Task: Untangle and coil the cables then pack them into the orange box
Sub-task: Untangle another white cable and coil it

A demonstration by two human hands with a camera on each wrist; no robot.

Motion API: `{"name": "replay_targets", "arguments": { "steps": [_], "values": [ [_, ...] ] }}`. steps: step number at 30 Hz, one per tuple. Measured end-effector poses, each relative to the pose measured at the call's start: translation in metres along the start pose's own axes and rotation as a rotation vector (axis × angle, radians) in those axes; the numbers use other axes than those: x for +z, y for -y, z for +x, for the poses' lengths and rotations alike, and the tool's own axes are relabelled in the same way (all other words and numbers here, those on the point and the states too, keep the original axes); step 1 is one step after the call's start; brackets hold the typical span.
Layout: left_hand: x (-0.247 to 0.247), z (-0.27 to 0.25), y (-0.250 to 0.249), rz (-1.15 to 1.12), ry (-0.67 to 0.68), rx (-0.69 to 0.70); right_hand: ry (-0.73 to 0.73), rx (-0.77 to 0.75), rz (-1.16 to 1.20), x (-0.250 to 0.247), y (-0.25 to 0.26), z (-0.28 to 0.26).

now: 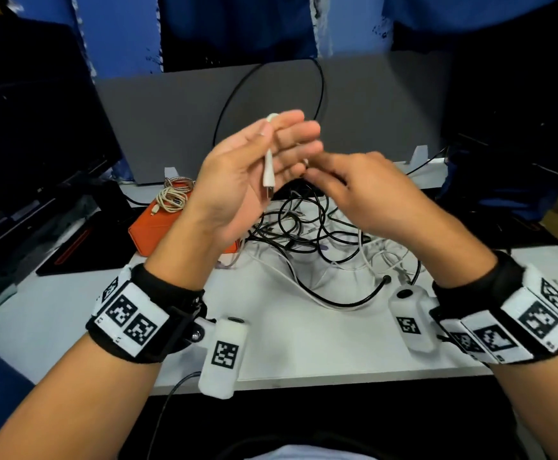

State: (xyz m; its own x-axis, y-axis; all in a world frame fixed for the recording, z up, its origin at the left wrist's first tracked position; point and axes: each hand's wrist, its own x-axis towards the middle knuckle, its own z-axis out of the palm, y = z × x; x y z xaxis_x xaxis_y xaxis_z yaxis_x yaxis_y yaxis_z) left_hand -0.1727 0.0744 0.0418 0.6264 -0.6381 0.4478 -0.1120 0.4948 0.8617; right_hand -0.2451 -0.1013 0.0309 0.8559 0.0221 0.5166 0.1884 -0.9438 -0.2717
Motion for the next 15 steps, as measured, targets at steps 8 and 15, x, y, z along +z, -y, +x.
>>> {"name": "replay_targets", "arguments": {
  "steps": [8, 15],
  "values": [
    [-0.017, 0.004, -0.003, 0.541, -0.106, 0.083, 0.429, -0.213, 0.016, -0.005, 0.020, -0.015],
    [-0.017, -0.007, -0.010, 0.567, 0.152, -0.153, -0.164, -0.087, 0.281, -0.029, 0.013, -0.010]
  ]
}}
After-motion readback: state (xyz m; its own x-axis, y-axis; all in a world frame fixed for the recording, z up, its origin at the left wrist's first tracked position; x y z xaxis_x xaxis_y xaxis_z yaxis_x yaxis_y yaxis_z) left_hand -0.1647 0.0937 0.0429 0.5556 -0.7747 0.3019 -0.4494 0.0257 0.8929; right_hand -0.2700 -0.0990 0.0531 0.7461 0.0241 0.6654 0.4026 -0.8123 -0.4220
